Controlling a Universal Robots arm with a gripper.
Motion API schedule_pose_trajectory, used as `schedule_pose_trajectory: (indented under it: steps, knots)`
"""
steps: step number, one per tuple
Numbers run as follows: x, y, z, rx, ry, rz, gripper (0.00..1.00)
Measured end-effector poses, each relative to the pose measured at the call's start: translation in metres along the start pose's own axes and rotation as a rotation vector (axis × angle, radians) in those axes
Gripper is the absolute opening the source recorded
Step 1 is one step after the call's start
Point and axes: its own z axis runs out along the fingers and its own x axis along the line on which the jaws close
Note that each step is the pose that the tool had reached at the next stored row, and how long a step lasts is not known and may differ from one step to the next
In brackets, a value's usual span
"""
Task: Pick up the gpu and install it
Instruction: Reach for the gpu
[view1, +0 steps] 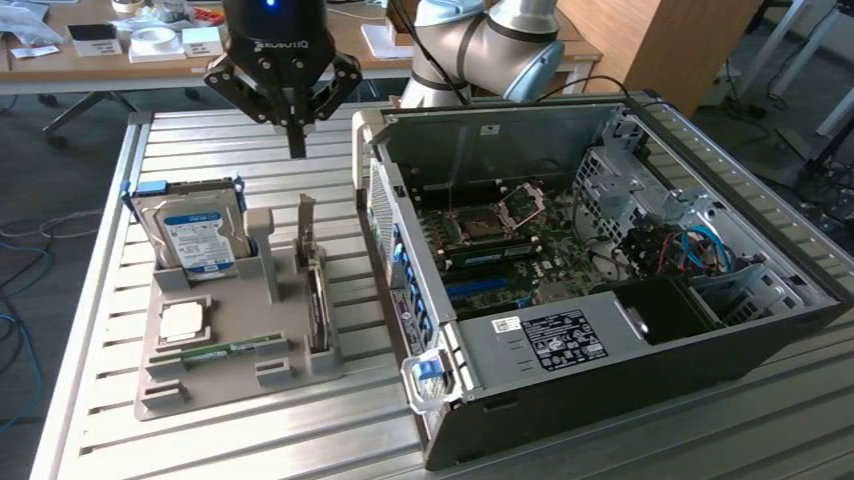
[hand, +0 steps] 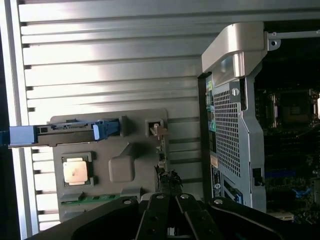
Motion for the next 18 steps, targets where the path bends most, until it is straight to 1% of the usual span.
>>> schedule_pose_trajectory:
  steps: [4,10,13,18]
  knots:
    - [0.001,-0.0036,-0.0001,0.0001,-0.0001,0.0,0.11]
    - [0.002,-0.0123,-0.0005,0.0009,-0.0002,0.0,0.11]
    - [0.001,-0.0177,-0.0008,0.0031,-0.0003,0.0,0.11]
    - [0.001,-0.0274,-0.0012,0.0085,-0.0007,0.0,0.11]
